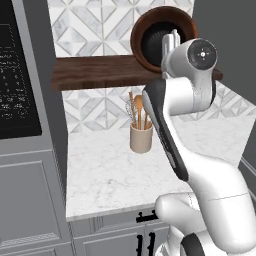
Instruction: Pick up the bowls on the counter and stack them on top of one another in the open cabinet. Place the smaller bowl on top of the larger bowl.
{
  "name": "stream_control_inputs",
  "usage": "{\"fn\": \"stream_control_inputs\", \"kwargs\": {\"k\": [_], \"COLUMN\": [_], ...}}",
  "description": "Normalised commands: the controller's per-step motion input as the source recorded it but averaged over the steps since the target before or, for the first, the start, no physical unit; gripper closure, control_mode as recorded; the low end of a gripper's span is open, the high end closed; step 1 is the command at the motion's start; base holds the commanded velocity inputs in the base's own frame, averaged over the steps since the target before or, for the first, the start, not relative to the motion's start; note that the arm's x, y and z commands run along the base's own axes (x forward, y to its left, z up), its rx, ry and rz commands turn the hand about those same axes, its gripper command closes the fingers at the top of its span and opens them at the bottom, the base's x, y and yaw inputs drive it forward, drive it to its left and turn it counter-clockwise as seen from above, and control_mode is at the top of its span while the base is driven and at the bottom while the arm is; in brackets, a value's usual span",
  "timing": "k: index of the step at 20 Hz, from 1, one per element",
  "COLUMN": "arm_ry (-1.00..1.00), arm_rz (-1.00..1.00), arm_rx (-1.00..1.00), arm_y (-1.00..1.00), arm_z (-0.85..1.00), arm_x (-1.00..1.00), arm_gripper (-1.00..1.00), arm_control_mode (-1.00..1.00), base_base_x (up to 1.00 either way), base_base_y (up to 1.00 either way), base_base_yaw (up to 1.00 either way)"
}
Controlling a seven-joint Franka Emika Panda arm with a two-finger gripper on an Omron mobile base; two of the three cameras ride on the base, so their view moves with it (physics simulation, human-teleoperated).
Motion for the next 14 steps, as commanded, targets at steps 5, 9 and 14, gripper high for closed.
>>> {"fn": "stream_control_inputs", "kwargs": {"k": [5,9,14], "arm_ry": [0.0,0.0,0.0], "arm_rz": [0.0,0.0,0.0], "arm_rx": [0.0,0.0,0.0], "arm_y": [-0.01,-0.04,-0.01], "arm_z": [-0.01,-0.03,-0.23], "arm_x": [0.41,0.17,0.13], "arm_gripper": [1.0,1.0,1.0], "arm_control_mode": [-1.0,-1.0,-1.0], "base_base_x": [0.0,0.0,0.0], "base_base_y": [0.0,0.0,0.0], "base_base_yaw": [0.0,0.0,0.0]}}
